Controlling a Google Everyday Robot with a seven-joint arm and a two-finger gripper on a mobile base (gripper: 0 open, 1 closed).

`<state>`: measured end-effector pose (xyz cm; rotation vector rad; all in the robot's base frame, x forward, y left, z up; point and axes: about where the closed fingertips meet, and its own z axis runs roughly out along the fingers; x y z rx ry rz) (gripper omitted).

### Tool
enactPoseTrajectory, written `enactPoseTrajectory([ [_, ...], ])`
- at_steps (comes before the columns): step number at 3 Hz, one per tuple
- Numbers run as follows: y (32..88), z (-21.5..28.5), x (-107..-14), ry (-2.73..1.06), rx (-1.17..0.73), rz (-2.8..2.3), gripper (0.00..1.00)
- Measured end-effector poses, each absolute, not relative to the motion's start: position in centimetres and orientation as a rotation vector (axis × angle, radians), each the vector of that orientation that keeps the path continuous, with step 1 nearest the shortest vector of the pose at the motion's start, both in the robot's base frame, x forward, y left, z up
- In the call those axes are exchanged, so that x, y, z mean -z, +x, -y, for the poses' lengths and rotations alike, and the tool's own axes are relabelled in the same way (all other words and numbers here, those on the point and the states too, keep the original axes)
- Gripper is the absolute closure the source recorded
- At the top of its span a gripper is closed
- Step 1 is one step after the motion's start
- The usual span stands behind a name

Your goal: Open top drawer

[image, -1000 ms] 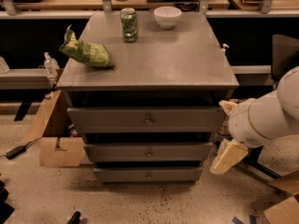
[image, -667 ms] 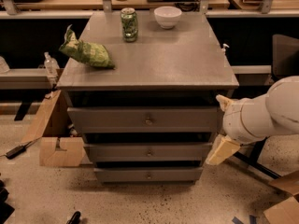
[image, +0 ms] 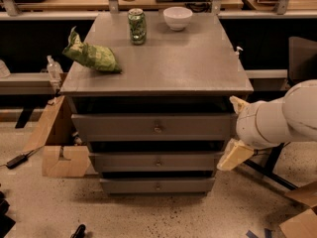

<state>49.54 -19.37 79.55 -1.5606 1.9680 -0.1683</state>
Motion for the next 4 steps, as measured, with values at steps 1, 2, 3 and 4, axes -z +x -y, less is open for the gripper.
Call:
enactPoseTrajectory([
  [1, 50.0, 19.0, -78.4, -1.623, 0.228, -1.97, 0.0],
  [2, 50.9, 19.4, -76.2, -1.696, 0.328, -1.995, 0.0],
  [3, 52.0, 20.0, -74.7, -1.767, 0.409, -2.004, 0.0],
  [4, 53.4, 20.6, -74.0, -1.826, 0.445, -2.002, 0.0],
])
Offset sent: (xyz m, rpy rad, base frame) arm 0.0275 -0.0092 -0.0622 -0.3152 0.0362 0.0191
